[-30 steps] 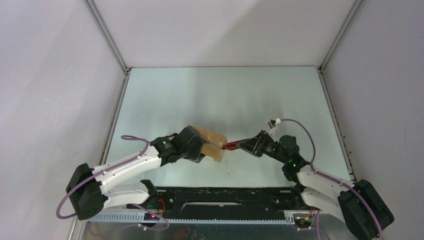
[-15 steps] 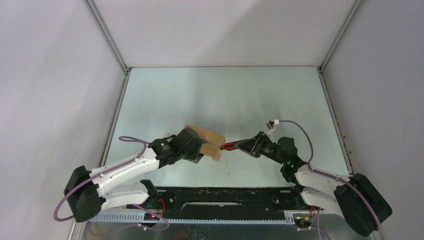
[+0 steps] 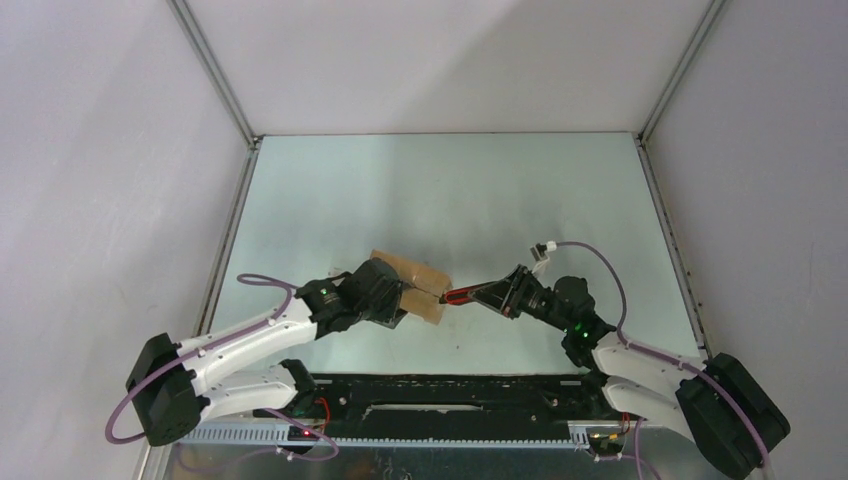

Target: Unpack the express box

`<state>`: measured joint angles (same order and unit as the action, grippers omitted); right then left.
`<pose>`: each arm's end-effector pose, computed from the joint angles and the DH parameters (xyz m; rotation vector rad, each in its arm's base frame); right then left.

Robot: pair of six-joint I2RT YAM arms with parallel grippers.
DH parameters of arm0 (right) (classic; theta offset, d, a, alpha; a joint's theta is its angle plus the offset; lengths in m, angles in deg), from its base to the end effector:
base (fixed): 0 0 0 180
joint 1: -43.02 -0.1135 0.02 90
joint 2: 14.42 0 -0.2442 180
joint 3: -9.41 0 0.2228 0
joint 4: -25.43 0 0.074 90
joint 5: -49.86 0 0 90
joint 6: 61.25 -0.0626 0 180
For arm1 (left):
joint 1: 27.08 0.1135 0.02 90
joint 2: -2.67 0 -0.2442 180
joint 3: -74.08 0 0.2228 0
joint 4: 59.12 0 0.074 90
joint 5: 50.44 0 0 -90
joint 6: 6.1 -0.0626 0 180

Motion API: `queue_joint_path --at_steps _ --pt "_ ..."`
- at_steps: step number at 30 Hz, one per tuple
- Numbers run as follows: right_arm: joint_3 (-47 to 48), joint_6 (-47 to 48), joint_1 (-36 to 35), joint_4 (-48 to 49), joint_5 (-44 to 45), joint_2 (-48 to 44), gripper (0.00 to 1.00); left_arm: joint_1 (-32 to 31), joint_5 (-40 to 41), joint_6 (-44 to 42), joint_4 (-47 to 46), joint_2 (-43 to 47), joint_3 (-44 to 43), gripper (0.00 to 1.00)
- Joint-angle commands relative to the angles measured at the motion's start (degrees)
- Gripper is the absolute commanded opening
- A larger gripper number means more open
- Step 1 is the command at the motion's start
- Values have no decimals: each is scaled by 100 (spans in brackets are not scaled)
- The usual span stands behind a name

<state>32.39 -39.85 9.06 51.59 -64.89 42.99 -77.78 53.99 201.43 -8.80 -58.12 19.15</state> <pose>0.1527 0.1344 0.1745 0.2315 2.0095 1.6142 0.1371 -0.1429 0.1921 -1.5901 2.2195 -0.7897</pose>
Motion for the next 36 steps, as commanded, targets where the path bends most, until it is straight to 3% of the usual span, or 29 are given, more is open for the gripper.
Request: queue_joint_path --at_steps 1,6,17,29,36 --pt "45 200 -529 -587 -91 77 0 42 259 800 -338 27 -30 0" --pt "-28 190 -677 -512 -5 189 0 42 273 827 -304 10 -98 0" --pt "-106 402 224 -822 -526 -72 0 38 443 998 -39 281 12 0" --pt "7 292 -874 -684 18 132 0 34 383 1132 -289 121 -94 0" --pt "-101 270 -976 -565 65 247 0 25 447 1190 -242 196 -117 0"
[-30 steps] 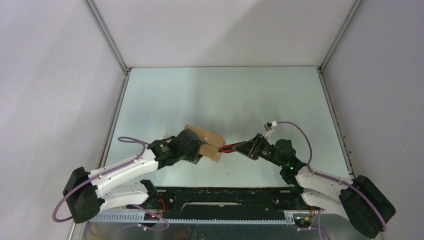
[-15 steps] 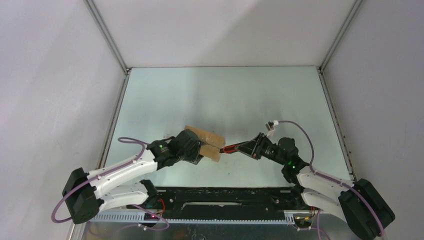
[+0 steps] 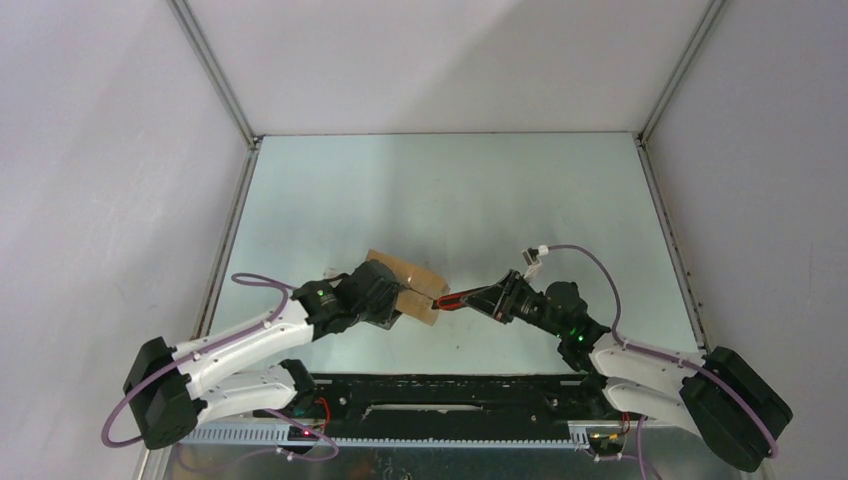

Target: Unpack the express box

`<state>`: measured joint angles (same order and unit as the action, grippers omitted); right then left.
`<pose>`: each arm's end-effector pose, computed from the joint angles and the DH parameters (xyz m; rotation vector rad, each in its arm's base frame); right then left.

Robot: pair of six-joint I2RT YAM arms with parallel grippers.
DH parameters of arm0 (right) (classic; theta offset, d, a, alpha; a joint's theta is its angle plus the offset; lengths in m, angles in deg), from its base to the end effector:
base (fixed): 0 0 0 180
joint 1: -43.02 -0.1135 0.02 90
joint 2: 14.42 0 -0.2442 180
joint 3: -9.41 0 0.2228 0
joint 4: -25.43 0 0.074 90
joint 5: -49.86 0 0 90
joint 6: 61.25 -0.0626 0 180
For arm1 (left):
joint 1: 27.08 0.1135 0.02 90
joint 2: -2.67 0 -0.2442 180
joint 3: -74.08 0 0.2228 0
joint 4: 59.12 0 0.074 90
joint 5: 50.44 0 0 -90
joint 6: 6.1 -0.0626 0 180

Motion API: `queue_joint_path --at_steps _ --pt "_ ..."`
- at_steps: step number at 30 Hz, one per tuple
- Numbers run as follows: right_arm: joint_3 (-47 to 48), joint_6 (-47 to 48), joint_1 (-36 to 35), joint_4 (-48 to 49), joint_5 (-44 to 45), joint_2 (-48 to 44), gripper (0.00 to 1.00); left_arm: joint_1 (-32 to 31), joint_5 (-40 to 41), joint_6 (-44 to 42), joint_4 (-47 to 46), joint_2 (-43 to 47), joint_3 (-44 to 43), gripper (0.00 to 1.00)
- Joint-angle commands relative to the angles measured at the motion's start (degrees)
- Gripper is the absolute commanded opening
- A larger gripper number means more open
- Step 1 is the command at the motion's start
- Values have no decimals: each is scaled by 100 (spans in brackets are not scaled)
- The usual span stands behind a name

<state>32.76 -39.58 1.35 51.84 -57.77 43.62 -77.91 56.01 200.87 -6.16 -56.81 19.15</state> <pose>0.1414 0.1513 0.1746 0.2009 2.0161 1.6015 0.1338 -0.1362 0.1931 -1.5719 2.2053 -0.7424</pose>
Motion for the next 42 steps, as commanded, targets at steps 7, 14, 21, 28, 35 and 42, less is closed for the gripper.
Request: queue_joint_path --at_steps 7,14,21,28,35,42 --pt "-244 486 621 -1197 -1051 -406 0 38 389 1326 -273 331 17 0" --pt "-136 569 696 -1430 -1145 -577 0 38 338 1329 -324 277 23 0" --pt "41 415 129 -1137 -826 -280 0 -16 249 1272 -497 59 -91 0" --pt "13 369 278 -1261 -738 -383 0 -33 239 978 -25 0 -426 0" --pt "349 708 515 -2727 -457 -1424 0 -33 256 -331 1346 -80 -1336 42" --pt "600 973 507 -3511 -110 -1803 0 120 79 -1394 1354 127 -1161 96"
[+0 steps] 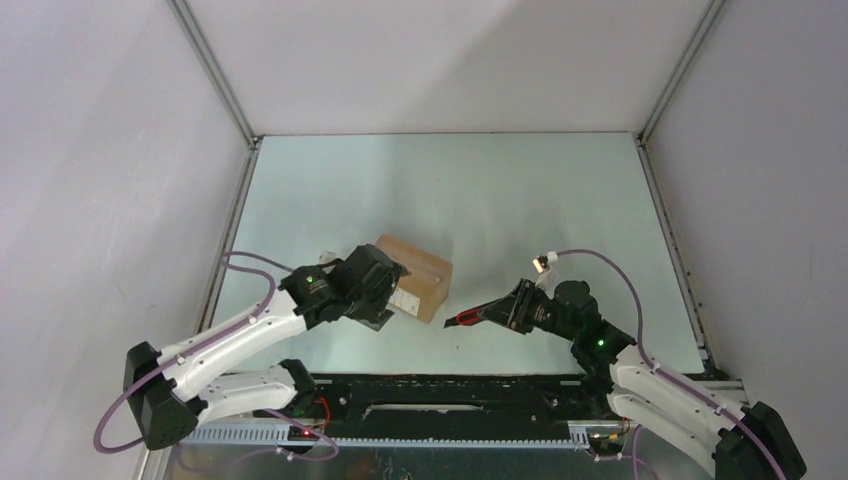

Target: Unpack the express box

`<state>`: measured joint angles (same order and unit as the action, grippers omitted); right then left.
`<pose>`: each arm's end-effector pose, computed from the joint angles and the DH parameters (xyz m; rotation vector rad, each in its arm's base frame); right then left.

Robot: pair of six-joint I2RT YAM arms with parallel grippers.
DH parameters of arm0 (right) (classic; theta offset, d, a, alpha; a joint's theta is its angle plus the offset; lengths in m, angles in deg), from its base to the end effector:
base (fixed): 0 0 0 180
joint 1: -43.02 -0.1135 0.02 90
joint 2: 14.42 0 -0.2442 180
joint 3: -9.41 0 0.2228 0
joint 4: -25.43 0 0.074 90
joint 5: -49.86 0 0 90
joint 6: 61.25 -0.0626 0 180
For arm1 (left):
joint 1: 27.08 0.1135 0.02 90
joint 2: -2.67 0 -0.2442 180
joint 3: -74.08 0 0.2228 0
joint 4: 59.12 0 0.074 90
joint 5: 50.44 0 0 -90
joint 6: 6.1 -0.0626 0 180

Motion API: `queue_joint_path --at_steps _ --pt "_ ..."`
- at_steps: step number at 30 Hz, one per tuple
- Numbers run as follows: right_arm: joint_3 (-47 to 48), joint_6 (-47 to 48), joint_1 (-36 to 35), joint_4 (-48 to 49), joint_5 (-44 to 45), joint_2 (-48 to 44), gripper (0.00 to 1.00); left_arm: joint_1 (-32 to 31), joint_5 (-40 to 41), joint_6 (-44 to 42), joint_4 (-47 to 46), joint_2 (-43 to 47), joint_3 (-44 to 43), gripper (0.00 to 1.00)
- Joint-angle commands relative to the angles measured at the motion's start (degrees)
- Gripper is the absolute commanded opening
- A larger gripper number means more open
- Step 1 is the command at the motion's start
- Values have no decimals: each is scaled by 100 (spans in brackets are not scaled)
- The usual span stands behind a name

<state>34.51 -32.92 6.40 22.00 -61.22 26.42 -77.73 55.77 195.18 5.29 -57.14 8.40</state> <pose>0.1268 0.1223 0.1693 0.1904 2.1810 1.4314 0.1332 -0.1349 0.2330 -1.4555 2.2748 -0.6902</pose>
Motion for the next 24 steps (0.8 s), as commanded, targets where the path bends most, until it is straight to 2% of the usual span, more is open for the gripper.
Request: queue_joint_path --at_steps 1,3,6,9,11,13,15,17,19,21,24 --pt "471 327 -28 -543 222 -54 0 123 135 -1054 288 142 -119 99" --pt "550 363 -186 -594 335 24 0 252 185 -1560 499 115 -247 100" --pt "635 433 -443 -675 502 161 0 571 883 -2276 1181 353 -498 100" --pt "637 425 -787 -728 755 213 0 1556 1084 -3316 1038 793 -448 100" --pt "635 328 -1095 -605 966 285 0 2333 751 -4306 569 903 -398 100" --pt "634 124 -1469 -406 1301 410 0 3018 82 -4977 -17 704 -335 100" --pt "628 -136 -1807 -219 1806 565 0 3536 -603 -5243 -344 204 -369 100" --pt "632 -360 -2090 28 2365 704 0 3783 -1233 -5419 -750 -396 -423 97" --pt "634 -492 -2422 302 3172 767 0 3883 -1701 -5460 -1059 -932 -501 90" --pt "620 -581 -2626 585 3749 871 0 3944 -1985 -5477 -1321 -1422 -600 91" --pt "608 -575 -2803 1103 4118 1106 0 4164 -2339 -5623 -1810 -2229 -983 96"
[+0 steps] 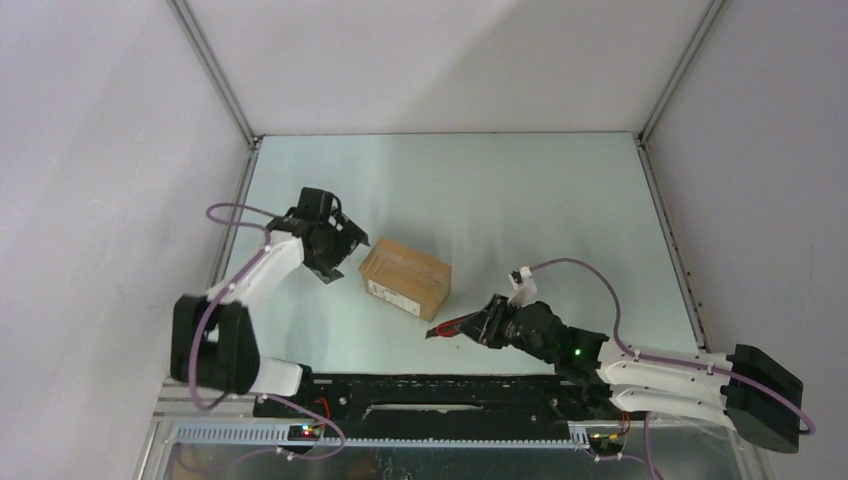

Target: Unpack the express box

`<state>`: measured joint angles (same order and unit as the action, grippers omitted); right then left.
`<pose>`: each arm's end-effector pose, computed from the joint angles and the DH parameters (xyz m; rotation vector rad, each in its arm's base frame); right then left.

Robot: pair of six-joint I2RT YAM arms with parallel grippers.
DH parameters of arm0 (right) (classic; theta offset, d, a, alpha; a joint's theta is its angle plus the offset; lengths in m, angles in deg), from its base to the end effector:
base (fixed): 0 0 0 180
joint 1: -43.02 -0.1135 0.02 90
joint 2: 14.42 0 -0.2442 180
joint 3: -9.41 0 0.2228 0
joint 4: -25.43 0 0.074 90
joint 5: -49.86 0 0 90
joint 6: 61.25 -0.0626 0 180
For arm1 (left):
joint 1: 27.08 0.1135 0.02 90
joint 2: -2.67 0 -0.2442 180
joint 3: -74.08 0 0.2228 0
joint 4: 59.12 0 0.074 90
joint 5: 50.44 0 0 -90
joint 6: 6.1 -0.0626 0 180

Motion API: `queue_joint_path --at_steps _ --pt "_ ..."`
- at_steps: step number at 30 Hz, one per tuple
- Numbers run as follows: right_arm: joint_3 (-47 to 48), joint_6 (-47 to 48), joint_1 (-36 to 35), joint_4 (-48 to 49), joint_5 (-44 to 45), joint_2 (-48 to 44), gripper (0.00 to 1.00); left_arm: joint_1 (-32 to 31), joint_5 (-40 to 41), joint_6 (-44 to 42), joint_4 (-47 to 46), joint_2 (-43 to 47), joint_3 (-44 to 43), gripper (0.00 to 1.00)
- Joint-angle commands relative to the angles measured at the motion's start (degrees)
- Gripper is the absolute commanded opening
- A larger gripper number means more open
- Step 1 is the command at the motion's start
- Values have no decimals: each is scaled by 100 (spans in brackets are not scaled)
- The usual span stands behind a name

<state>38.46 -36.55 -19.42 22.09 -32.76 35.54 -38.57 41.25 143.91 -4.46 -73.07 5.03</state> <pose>0.0974 0.1692 0.1650 0.1492 2.2362 1.2357 0.2420 -0.0473 0.2044 -1.1166 2.4528 -0.3698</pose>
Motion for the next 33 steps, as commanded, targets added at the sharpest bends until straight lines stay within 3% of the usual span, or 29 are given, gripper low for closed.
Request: queue_joint_path --at_steps 1,7,10,18,24,33 --pt "227 -231 -259 1169 1337 276 0 319 -967 -559 -933 -878 -813 98" --pt "237 -430 -361 1592 1197 900 0 344 -1393 -1119 -539 -2369 -2198 97" --pt "253 -438 -231 1833 1048 1117 0 152 -1193 -1252 -310 -2678 -2211 90" --pt "268 -183 642 1723 628 1141 0 -173 -1261 -1091 -655 -2357 -1093 76" --pt "326 103 1471 1671 272 1136 0 -626 -1090 -600 -821 -1512 -76 76" --pt "1139 716 2635 2045 -972 2351 0 -1810 -1011 563 -1419 -598 1223 75"
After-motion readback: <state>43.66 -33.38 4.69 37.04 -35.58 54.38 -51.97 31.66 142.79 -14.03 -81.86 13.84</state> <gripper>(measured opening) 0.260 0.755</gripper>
